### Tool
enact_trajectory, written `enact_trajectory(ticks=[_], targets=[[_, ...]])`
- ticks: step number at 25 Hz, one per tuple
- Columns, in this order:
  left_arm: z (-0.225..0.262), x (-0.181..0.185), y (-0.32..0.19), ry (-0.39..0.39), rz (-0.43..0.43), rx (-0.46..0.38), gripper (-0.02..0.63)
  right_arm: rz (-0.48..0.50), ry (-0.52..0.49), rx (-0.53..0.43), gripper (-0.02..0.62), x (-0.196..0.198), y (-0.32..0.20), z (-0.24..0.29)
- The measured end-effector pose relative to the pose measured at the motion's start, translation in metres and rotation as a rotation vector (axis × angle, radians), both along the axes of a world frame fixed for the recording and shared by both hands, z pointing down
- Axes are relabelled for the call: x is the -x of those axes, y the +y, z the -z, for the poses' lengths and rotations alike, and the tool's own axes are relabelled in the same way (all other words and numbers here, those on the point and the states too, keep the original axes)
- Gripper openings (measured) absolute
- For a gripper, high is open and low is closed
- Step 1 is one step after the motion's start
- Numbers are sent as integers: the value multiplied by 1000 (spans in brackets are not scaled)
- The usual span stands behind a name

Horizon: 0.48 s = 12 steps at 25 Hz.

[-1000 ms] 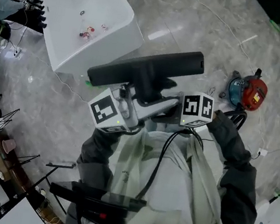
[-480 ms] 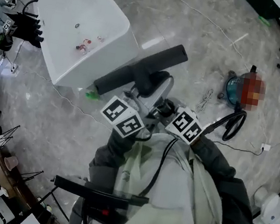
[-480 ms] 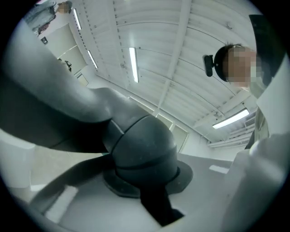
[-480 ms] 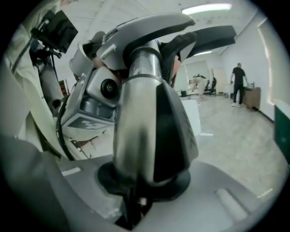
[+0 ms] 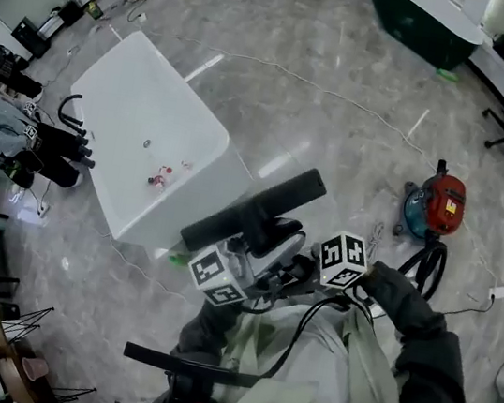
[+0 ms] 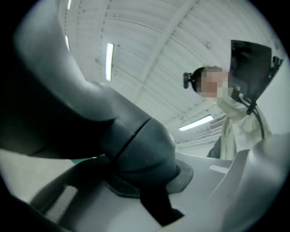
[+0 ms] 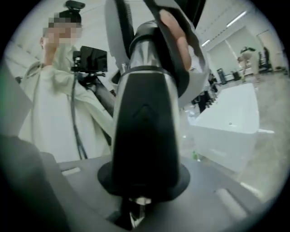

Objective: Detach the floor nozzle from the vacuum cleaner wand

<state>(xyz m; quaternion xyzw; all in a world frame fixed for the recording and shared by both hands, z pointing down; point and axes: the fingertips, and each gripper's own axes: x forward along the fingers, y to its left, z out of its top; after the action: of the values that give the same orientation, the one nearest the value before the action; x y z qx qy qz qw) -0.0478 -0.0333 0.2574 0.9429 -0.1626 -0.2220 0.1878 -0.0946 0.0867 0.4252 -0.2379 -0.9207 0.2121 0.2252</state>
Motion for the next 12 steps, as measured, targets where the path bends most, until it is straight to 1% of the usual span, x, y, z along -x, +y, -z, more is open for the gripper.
enact_trajectory(ticks=[1,2,4,5,6,7,8,9,10,11,12], targets=[[-9,4,-9,-26,69,57,74,-106,28,-21,74,4,-9,-7],[-19,8,-16,-59,135,108,72,-228,56,-62,74,8,-18,-16],[-34,10,-22,-125,244,182,71,-493,117,-188,70,10,-38,-31],[-39,10,-23,-154,284,207,69,-612,151,-252,67,7,-45,-37],[-43,7,-24,-177,311,224,69,-708,179,-304,66,4,-51,-40],[-45,3,-24,-193,322,227,69,-775,194,-343,66,0,-56,-42],[-43,-2,-23,-200,313,208,69,-810,192,-370,66,-4,-60,-41],[-36,-8,-18,-197,279,160,71,-812,170,-390,66,-6,-61,-38],[-25,-16,-7,-183,222,87,71,-777,133,-401,67,-7,-57,-32],[-12,-24,9,-162,148,-3,71,-708,88,-406,69,-8,-48,-25],[0,-32,28,-137,67,-96,74,-607,39,-402,69,-10,-35,-17]])
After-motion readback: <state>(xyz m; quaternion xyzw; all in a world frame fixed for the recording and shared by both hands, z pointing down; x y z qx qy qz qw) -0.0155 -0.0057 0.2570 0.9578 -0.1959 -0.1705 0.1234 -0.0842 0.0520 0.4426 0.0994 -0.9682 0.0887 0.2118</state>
